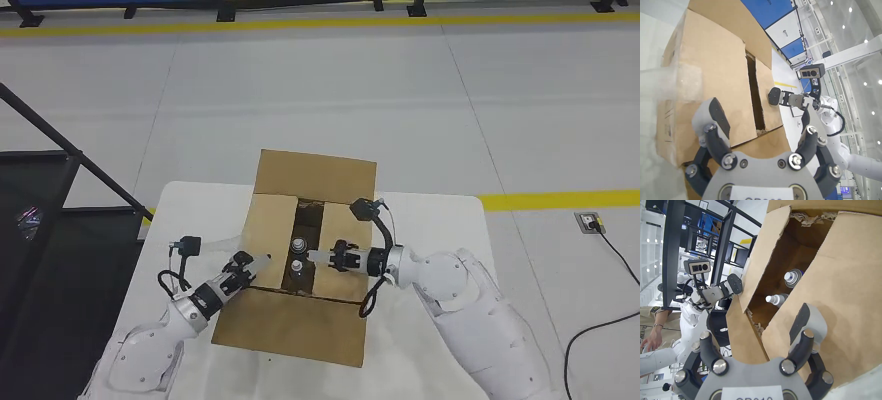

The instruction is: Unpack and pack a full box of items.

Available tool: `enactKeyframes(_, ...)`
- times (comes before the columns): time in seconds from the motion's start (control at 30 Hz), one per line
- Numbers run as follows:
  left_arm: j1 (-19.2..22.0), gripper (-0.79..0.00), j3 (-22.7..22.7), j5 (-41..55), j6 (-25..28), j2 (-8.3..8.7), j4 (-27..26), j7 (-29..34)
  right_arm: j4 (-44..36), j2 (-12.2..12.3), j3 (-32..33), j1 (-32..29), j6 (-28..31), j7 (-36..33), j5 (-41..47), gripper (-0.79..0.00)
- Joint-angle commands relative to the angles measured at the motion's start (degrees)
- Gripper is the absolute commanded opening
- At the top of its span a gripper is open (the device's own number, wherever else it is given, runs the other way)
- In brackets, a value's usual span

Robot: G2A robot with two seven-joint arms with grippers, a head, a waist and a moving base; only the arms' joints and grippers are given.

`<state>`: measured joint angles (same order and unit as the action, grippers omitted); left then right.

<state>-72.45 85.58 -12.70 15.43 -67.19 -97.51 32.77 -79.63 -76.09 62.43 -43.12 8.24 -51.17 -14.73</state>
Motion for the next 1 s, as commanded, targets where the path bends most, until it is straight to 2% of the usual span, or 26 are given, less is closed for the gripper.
enactKeyframes(0.0,0.15,0.0,-0.56,-0.84,-0.14,0.0,0.38,-0.31,-0.63,0.13,-0.06,-0.4,-0.37,-0.04,-0.73,0.0)
enactKeyframes(0.27,0.46,0.0,-1.87,-3.17,-0.07,0.08,0.64,-1.57,-2.05,0.44,-0.1,-1.31,-0.72,0.36,-1.35,0.0)
enactKeyframes(0.47,-1.26,0.0,0.13,-1.63,1.22,0.44,-2.82,-1.77,-3.48,0.72,0.8,-1.5,0.28,1.37,-0.84,0.0)
enactKeyframes(0.6,-3.69,0.0,4.28,1.98,2.16,0.96,-5.9,-0.73,-5.42,0.98,1.97,-1.56,-0.9,3.9,-2.35,0.0)
enactKeyframes(0.73,-7.14,0.0,10.56,7.3,3.3,1.59,-7.97,0.83,-5.88,1.03,2.06,-1.59,-1.21,4.02,-2.88,0.0)
enactKeyframes(0.87,-11.58,0.0,17.8,12.71,5.68,2.3,-7.94,4.27,-5.88,1.03,2.06,-1.59,-1.21,4.02,-2.88,0.0)
enactKeyframes(0.97,-14.74,0.0,21.79,11.95,10.04,2.97,-6.38,9.18,-6.79,1.1,1.93,-3.13,-2.92,6.74,-4.91,0.0)
